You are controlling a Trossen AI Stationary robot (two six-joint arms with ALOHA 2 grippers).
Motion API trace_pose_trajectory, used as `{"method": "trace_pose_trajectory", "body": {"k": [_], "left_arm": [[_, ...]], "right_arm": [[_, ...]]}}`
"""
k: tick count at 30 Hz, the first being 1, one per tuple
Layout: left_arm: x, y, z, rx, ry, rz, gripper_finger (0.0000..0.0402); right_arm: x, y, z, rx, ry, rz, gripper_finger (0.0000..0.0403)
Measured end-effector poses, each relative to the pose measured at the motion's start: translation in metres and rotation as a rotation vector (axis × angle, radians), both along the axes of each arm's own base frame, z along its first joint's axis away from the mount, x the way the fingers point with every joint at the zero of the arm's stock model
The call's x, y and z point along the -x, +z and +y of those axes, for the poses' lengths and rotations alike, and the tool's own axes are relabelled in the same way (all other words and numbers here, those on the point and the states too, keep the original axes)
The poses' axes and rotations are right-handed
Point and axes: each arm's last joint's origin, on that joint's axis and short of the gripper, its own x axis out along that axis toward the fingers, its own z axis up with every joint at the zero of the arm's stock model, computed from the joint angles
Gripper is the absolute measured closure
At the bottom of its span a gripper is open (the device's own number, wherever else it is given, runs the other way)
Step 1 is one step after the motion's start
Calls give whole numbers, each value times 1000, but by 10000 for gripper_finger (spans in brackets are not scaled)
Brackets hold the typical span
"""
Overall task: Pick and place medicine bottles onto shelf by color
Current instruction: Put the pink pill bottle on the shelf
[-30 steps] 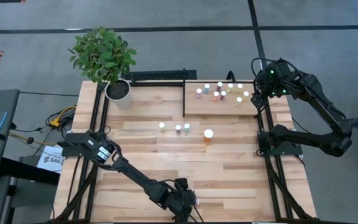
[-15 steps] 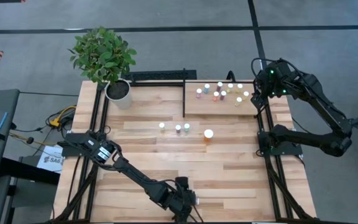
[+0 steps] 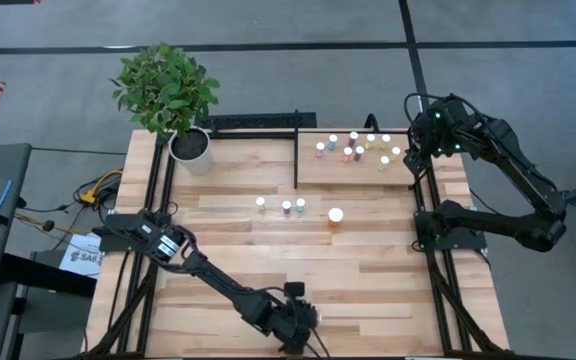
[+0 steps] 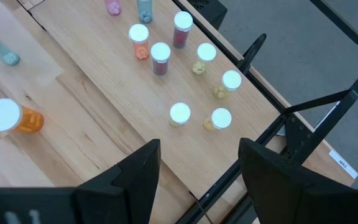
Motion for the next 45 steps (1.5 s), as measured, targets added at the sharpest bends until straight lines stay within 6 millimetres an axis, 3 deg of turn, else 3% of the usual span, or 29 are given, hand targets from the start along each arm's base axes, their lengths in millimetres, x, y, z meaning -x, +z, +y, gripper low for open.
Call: {"method": "trace_pose_trajectory", "body": {"k": [6, 13, 23, 32, 38, 45], "left_arm": [[-10, 2, 12, 28, 43, -32, 335], [-37, 15, 40, 72, 90, -155, 331], [-91, 94, 106, -120, 55, -379, 323], [-113, 149, 174, -134, 304, -543, 322], [-114, 173, 188, -109, 480, -636, 322], [-110, 205, 193, -143, 637, -737, 322]], "right_arm": [[0, 0, 0, 0, 0, 0, 165], [0, 0, 0, 0, 0, 0, 165], [0, 0, 0, 0, 0, 0, 165], [-6, 7, -7, 111, 46, -46, 165], [-10, 11, -11, 85, -106, -190, 165], [-16, 10, -19, 90, -111, -202, 165]]}}
